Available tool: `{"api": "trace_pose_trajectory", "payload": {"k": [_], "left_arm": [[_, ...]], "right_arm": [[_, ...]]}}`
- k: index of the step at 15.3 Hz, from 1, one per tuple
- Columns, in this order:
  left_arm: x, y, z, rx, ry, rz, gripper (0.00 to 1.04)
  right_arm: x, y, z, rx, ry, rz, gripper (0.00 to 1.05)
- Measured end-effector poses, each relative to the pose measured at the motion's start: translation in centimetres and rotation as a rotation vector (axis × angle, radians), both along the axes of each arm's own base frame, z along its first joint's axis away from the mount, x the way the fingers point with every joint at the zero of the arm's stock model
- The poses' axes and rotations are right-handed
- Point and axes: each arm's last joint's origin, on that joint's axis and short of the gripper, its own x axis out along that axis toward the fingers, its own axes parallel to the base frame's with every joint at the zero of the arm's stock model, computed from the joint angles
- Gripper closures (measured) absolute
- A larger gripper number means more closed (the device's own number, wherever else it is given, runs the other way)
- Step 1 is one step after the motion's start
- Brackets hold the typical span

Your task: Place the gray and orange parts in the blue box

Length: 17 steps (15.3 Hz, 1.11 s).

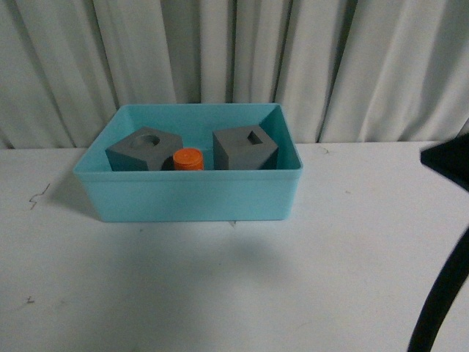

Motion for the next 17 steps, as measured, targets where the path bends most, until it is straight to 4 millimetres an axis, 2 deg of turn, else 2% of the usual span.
{"api": "trace_pose_trajectory", "payload": {"k": [3, 6, 7, 8, 9, 10, 11, 14, 15, 17], "left_arm": [[0.0, 0.0, 0.0, 0.0, 0.0, 0.0, 0.07], [0.0, 0.0, 0.0, 0.0, -0.001, 0.0, 0.07], [0.0, 0.0, 0.0, 0.0, 0.001, -0.002, 0.07], [0.0, 0.0, 0.0, 0.0, 0.0, 0.002, 0.07], [0.0, 0.0, 0.0, 0.0, 0.0, 0.002, 0.07], [0.0, 0.0, 0.0, 0.0, 0.0, 0.0, 0.07], [0.0, 0.0, 0.0, 0.0, 0.0, 0.0, 0.07], [0.0, 0.0, 0.0, 0.0, 0.0, 0.0, 0.07], [0.0, 0.0, 0.0, 0.0, 0.0, 0.0, 0.07], [0.0, 0.0, 0.0, 0.0, 0.0, 0.0, 0.07]], "right_arm": [[-1.4, -0.2, -0.5, 0.026, 0.014, -0.008, 0.06], [-1.2, -0.2, -0.6, 0.043, -0.012, -0.041, 0.07], [-1.0, -0.1, -1.4, -0.009, -0.218, -0.131, 0.17], [-2.4, -0.9, -2.8, -0.065, -0.346, -0.225, 0.3], [-3.6, -1.9, -3.1, -0.077, -0.436, -0.277, 0.41], [-4.3, -2.5, -2.0, -0.061, -0.544, -0.305, 0.54], [-4.9, -2.8, -1.4, -0.052, -0.583, -0.302, 0.65], [-6.8, -3.7, -3.2, -0.08, -0.527, -0.288, 1.01], [-7.6, -4.0, -2.9, -0.077, -0.558, -0.294, 1.03], [-8.6, -5.2, -3.5, -0.079, -0.547, -0.291, 1.03]]}}
